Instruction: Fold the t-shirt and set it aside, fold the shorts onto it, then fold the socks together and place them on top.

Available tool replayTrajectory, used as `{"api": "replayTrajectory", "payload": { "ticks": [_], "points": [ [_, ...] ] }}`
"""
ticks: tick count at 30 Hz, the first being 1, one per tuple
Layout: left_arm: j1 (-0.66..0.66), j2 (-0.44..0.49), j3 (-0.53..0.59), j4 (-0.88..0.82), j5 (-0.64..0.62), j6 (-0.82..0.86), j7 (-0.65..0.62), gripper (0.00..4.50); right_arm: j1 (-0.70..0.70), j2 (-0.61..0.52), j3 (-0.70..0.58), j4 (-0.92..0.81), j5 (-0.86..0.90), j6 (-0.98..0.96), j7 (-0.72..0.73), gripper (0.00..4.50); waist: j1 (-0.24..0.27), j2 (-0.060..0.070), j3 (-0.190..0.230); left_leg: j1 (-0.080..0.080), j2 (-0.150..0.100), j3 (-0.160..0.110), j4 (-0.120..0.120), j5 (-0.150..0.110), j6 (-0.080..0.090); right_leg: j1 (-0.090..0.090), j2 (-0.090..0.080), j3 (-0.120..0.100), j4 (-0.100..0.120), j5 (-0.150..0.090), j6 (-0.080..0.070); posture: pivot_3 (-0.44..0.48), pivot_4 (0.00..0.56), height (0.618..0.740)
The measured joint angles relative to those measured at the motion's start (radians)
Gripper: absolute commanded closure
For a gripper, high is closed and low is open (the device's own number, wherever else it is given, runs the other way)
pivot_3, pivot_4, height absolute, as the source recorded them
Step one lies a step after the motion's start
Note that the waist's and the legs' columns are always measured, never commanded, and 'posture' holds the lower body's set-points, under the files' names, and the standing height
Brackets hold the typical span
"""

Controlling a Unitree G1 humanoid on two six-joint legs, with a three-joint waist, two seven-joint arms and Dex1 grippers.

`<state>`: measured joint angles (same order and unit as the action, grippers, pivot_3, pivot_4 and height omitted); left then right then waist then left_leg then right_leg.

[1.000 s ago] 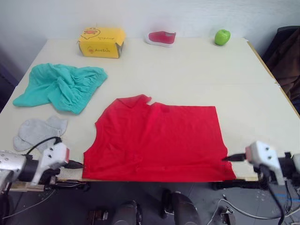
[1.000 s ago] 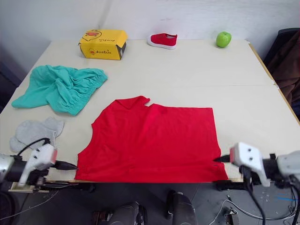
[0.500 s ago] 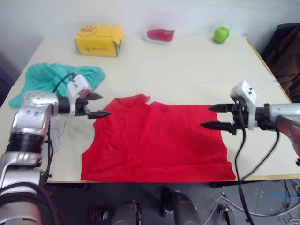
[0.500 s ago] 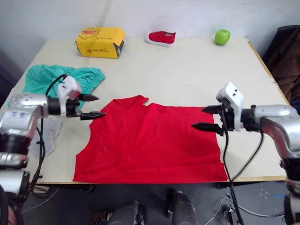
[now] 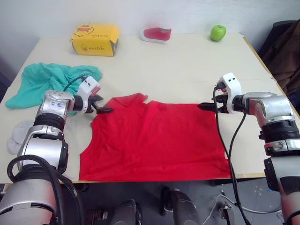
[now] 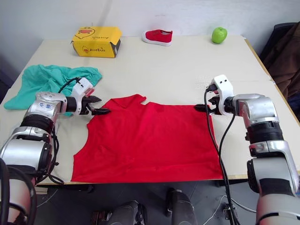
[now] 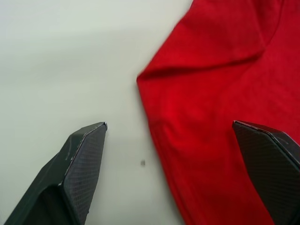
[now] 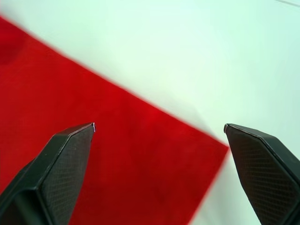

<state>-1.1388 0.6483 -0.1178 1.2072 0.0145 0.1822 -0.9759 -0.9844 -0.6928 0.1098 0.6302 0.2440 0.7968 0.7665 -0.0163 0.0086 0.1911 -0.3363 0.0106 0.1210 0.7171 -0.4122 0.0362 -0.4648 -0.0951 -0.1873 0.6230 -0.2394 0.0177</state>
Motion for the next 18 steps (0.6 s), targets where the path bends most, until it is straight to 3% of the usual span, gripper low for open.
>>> {"api": "replayTrajectory", "payload": {
  "ticks": [8, 11, 18],
  "points": [
    [-0.015, 0.011, 0.021, 0.024, 0.023, 0.029, -0.018, 0.01, -0.061, 0.035, -0.007, 0.186, -0.062, -0.062, -0.012, 0.0, -0.013, 0.0, 0.0, 0.0, 0.0, -0.001, 0.0, 0.0, 0.0, 0.0, -0.001, 0.0, 0.001, 0.0, 0.0, 0.0, 0.15, 0.74],
    [-0.015, 0.008, 0.025, 0.024, 0.029, 0.034, -0.021, 0.57, -0.062, 0.039, -0.006, 0.186, -0.078, -0.062, 0.019, 0.58, -0.013, 0.0, 0.0, 0.001, 0.0, -0.001, 0.0, 0.0, 0.0, 0.0, -0.001, 0.0, 0.001, 0.0, 0.0, 0.0, 0.15, 0.74],
    [-0.014, -0.001, 0.025, 0.024, 0.049, 0.022, -0.018, 2.74, -0.049, 0.061, -0.005, 0.176, -0.108, -0.099, 0.034, 3.02, -0.013, 0.0, 0.0, 0.001, 0.0, -0.001, 0.001, 0.0, 0.0, 0.0, -0.001, 0.001, 0.001, 0.0, 0.0, 0.0, 0.15, 0.74]
  ]
}}
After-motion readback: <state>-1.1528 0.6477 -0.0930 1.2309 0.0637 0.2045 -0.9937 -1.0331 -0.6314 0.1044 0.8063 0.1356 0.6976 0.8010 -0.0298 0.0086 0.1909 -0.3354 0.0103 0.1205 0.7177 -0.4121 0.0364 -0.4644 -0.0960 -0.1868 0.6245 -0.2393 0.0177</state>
